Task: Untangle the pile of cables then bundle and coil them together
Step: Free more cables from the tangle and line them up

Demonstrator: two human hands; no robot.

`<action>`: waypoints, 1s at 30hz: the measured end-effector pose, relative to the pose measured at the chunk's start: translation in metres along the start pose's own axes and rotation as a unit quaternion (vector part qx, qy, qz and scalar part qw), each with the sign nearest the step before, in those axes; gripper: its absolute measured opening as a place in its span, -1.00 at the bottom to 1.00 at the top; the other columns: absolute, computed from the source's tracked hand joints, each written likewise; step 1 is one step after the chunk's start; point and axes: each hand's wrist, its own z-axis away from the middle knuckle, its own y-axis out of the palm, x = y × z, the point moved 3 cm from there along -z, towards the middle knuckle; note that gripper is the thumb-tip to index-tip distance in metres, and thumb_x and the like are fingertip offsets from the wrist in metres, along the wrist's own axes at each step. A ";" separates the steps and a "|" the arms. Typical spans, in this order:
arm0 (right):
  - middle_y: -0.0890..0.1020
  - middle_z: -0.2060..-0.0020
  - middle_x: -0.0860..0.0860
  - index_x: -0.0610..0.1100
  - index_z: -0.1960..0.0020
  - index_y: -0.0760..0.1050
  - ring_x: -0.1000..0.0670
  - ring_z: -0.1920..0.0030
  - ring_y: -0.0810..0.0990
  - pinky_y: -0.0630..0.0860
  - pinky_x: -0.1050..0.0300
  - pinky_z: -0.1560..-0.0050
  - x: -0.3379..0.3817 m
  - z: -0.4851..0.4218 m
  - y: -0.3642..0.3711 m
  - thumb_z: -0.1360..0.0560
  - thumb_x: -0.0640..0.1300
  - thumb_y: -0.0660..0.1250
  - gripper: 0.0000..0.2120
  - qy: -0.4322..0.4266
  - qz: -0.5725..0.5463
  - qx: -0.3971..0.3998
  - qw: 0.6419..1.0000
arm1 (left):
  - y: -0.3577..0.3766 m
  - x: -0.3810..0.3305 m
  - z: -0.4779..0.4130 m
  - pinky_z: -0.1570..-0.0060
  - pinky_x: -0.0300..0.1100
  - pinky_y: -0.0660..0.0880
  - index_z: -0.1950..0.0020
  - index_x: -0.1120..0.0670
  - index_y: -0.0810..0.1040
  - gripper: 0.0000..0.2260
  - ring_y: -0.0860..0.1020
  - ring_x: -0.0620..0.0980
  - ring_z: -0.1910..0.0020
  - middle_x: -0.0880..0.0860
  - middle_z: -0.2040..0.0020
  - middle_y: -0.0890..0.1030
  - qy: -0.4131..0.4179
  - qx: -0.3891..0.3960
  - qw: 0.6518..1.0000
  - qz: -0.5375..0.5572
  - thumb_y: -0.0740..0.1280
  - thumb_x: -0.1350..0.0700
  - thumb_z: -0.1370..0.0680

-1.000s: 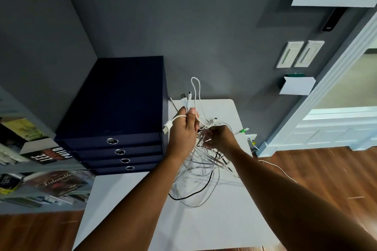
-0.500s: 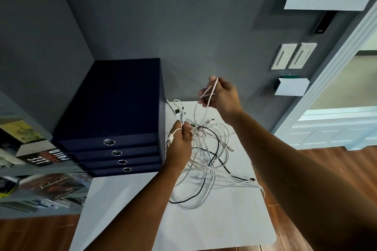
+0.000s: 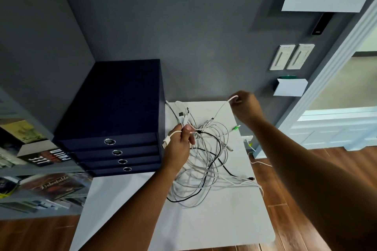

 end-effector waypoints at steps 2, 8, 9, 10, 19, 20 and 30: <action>0.67 0.06 -0.26 -0.31 0.02 0.63 -0.28 -0.02 0.61 0.48 0.05 0.09 -0.031 0.004 -0.009 -0.47 -0.39 0.24 -0.80 0.027 0.075 -0.002 0.997 | -0.001 0.005 0.000 0.33 -0.14 0.35 0.04 -0.05 0.57 -0.72 0.47 -0.02 0.35 -0.01 0.32 0.57 -0.010 0.014 1.000 -0.014 0.13 -0.09 -0.69; 0.63 -0.05 -0.31 -0.39 -0.01 0.61 -0.30 -0.08 0.59 0.50 0.04 -0.04 -0.120 0.025 -0.015 -0.45 -0.41 0.22 -0.77 0.158 0.170 0.058 0.971 | -0.001 0.010 0.005 0.29 -0.15 0.35 0.11 -0.03 0.53 -0.73 0.48 -0.04 0.36 -0.07 0.41 0.54 -0.007 0.018 0.999 -0.050 0.13 -0.01 -0.71; 0.63 -0.04 -0.30 -0.39 -0.01 0.59 -0.29 -0.07 0.59 0.49 0.07 0.02 -0.127 0.030 -0.013 -0.47 -0.38 0.22 -0.80 0.179 0.187 0.090 0.962 | 0.000 0.012 0.005 0.29 -0.11 0.35 0.12 -0.04 0.52 -0.72 0.47 -0.01 0.36 -0.08 0.42 0.53 -0.010 0.023 0.998 -0.052 0.13 -0.04 -0.70; 0.62 0.00 -0.27 -0.36 0.00 0.56 -0.29 -0.06 0.60 0.51 0.07 0.05 -0.133 0.033 -0.009 -0.48 -0.35 0.23 -0.83 0.195 0.207 0.122 0.951 | 0.000 0.012 0.006 0.30 -0.10 0.34 0.12 -0.04 0.52 -0.72 0.46 0.00 0.36 -0.08 0.44 0.52 -0.011 0.031 0.998 -0.050 0.13 -0.05 -0.70; 0.66 -0.06 -0.02 -0.06 -0.06 0.64 0.05 0.01 0.61 0.44 0.23 -0.01 -0.030 0.038 0.025 -0.44 -0.40 0.24 -0.64 -0.041 0.022 0.085 0.995 | 0.007 0.011 0.004 0.34 -0.16 0.33 0.10 0.05 0.53 -0.72 0.39 -0.17 0.47 -0.09 0.46 0.47 -0.016 0.049 0.997 -0.052 0.12 0.05 -0.72; 0.65 -0.01 0.02 -0.02 -0.01 0.63 0.14 0.13 0.59 0.43 0.25 0.04 -0.009 0.042 0.026 -0.45 -0.40 0.25 -0.65 -0.083 -0.024 0.086 0.993 | 0.007 0.012 0.003 0.37 -0.16 0.30 0.12 0.02 0.52 -0.72 0.36 -0.17 0.50 -0.09 0.46 0.47 -0.023 0.050 0.998 -0.043 0.12 0.06 -0.72; 0.55 0.08 0.06 -0.03 -0.05 0.69 0.12 0.11 0.54 0.49 0.21 0.02 0.081 0.085 0.065 -0.45 -0.18 0.46 -0.80 -0.333 -0.021 0.288 0.898 | 0.001 0.008 0.008 0.37 -0.28 0.33 0.26 0.09 0.41 -0.66 0.38 -0.08 0.36 0.02 0.35 0.45 -0.074 0.027 0.997 0.001 0.09 0.39 -0.63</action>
